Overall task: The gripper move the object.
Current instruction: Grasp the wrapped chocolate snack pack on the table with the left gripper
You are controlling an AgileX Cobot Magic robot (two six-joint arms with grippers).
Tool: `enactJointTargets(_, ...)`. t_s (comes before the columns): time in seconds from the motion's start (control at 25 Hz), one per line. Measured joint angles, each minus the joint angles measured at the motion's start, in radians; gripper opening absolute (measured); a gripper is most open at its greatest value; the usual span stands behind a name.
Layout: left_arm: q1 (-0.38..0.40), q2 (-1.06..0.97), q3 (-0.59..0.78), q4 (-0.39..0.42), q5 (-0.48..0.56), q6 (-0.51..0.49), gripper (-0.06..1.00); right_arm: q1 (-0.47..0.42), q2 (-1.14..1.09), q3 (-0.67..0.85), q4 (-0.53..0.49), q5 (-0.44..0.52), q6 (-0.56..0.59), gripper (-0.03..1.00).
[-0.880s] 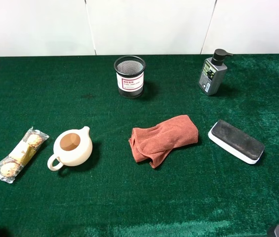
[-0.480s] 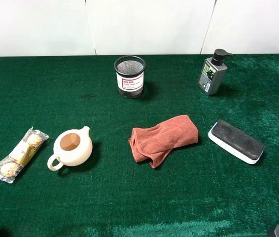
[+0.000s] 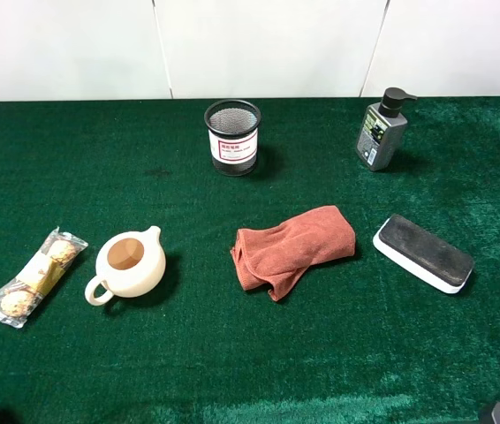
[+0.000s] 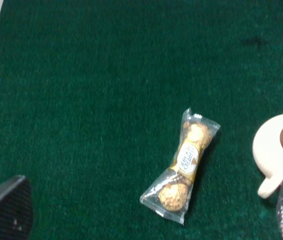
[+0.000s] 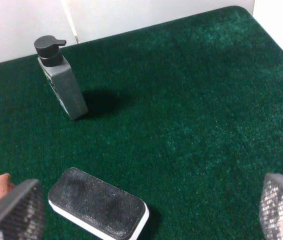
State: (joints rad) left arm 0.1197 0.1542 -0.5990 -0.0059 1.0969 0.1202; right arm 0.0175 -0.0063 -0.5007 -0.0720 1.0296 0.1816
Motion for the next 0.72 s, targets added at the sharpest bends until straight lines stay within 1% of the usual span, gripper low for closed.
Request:
enactJointTargets(0.2, 0.0, 0.2, -0.093, -0.001, 0.063, 0.0, 0.99, 0.0, 0.0, 0.0, 0.0, 0.0, 0.0, 0.65)
enactJointTargets(0.28, 0.0, 0.277, -0.115, -0.002, 0.063, 0.0, 0.99, 0.0, 0.0, 0.0, 0.0, 0.0, 0.0, 0.65)
enactJointTargets(0.52, 0.0, 0.441, -0.121, -0.003, 0.059, 0.0, 0.99, 0.0, 0.0, 0.0, 0.0, 0.0, 0.0, 0.65)
enactJointTargets(0.72, 0.0, 0.548, -0.121, -0.003, 0.017, 0.0, 0.99, 0.0, 0.0, 0.0, 0.0, 0.0, 0.0, 0.65)
